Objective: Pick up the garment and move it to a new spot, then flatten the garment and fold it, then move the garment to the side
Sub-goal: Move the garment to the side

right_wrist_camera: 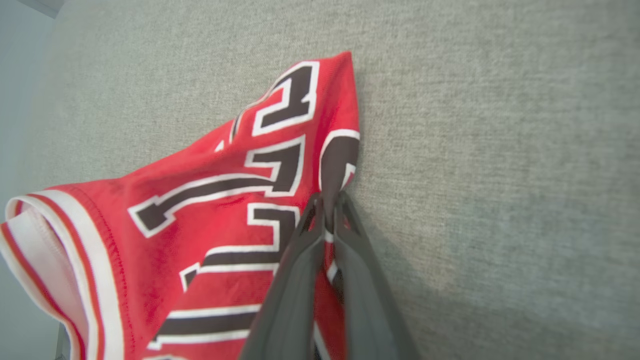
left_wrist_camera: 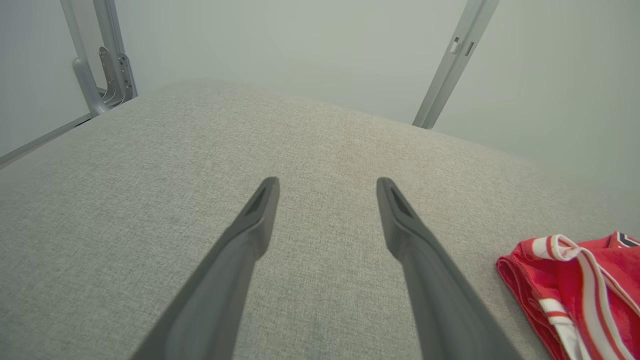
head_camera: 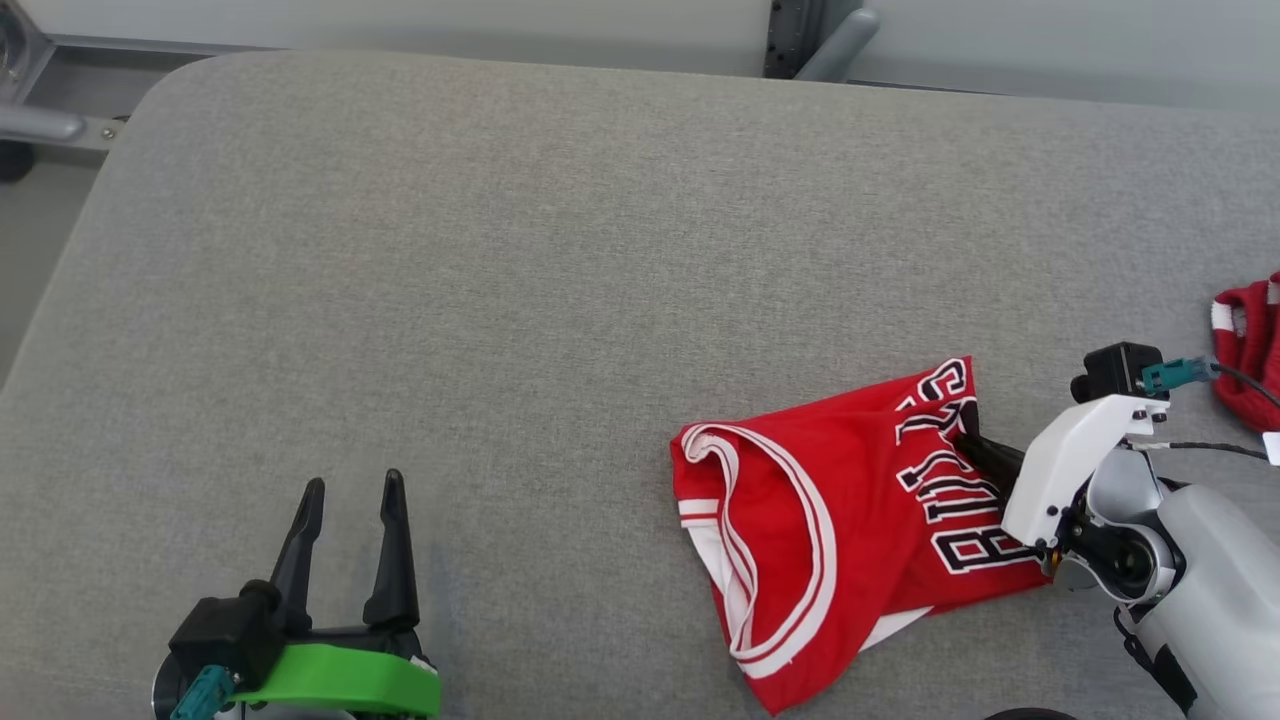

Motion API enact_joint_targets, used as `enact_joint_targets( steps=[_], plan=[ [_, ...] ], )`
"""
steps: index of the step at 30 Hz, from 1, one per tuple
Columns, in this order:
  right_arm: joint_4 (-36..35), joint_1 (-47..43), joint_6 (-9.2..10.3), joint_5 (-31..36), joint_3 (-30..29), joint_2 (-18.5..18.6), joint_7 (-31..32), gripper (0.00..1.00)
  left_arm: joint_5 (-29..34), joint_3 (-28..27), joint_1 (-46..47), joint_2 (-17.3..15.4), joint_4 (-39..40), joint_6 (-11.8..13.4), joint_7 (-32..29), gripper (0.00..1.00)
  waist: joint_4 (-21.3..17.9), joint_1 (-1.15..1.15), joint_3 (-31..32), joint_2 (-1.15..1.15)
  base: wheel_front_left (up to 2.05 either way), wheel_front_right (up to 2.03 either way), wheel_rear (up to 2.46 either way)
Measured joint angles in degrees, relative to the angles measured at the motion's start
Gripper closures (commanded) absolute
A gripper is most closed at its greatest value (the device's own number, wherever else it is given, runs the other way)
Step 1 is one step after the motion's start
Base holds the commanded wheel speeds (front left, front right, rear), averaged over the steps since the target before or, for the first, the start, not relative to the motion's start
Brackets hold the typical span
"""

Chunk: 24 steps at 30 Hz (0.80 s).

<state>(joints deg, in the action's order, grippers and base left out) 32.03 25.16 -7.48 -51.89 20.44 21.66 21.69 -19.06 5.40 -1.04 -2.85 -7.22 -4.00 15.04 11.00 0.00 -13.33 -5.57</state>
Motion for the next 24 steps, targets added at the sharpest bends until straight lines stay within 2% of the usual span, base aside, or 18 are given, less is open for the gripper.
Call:
enact_joint_targets(
  steps=[8, 18, 24],
  plan=[
    [-7.4, 1.0, -0.02, -5.0, 3.5, 4.7, 1.9, 1.00, -0.4, -0.8, 0.8, 0.0, 0.7, 0.1, 0.0, 0.00, -3.5, 0.00, 0.3, 0.00, 0.00, 0.00, 0.00],
    [-16.0, 1.5, -0.02, -4.1, 7.6, 9.7, 1.3, 1.00, -1.4, -1.4, 0.1, 0.0, 1.3, 0.6, 0.0, 0.00, -5.8, 0.00, 1.8, -0.01, 0.00, 0.00, 0.00],
    [-24.8, 3.7, -0.02, -4.5, 9.8, 10.3, 3.0, 1.00, -2.2, -2.0, -2.0, 0.0, 3.0, 2.0, 0.0, 0.00, -8.4, 0.00, 3.5, -0.01, 0.00, 0.00, 0.00]
  ],
)
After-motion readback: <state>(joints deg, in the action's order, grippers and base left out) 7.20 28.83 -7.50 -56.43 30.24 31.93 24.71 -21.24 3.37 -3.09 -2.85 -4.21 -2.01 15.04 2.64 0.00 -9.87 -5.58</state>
